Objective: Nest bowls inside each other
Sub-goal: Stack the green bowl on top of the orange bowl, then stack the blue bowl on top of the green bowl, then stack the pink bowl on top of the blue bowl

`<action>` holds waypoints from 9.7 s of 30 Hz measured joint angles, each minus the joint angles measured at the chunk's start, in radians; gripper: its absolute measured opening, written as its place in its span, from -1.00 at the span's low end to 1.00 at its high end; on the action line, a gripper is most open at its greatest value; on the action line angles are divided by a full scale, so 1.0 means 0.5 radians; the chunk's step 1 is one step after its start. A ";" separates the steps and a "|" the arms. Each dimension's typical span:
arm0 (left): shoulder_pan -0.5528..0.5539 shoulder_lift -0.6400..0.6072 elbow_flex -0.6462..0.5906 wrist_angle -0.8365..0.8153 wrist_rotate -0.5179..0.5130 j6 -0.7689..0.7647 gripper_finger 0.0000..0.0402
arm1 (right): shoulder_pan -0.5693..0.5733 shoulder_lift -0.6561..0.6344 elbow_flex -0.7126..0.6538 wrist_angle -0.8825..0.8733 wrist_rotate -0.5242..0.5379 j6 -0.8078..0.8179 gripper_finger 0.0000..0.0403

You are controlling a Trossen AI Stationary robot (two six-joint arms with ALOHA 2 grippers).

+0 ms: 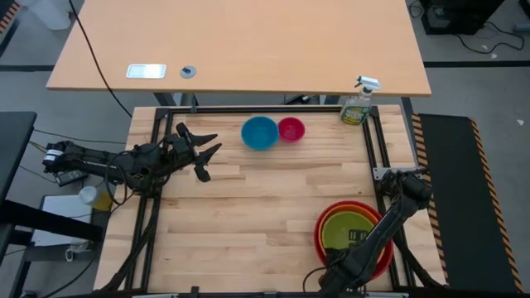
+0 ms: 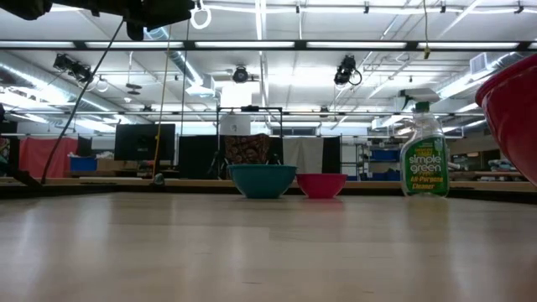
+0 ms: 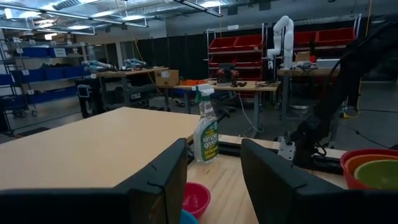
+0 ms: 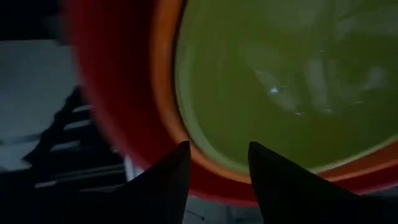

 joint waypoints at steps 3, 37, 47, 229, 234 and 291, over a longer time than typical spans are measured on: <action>0.000 0.000 0.000 -0.003 0.000 -0.001 -0.24 | -0.005 -0.040 0.101 -0.004 0.101 -0.019 -0.18; -0.001 0.000 0.000 -0.060 0.002 -0.194 -0.24 | -0.996 -0.881 -0.748 0.731 1.579 -0.890 -0.22; -0.001 0.000 0.000 -0.236 0.002 -0.124 -0.24 | -1.523 -0.557 -0.817 1.761 1.502 -1.905 -0.22; 0.001 0.000 0.000 -0.493 0.000 -0.088 -0.24 | 0.201 -0.293 -0.378 0.376 0.973 0.518 -0.89; 0.001 0.000 0.000 -0.493 0.000 -0.088 -0.24 | 0.147 -0.293 -0.472 0.417 0.939 0.453 -0.88; 0.001 0.000 0.000 -0.497 0.001 -0.139 -0.24 | 0.024 -0.300 -0.278 0.496 0.988 0.453 -0.02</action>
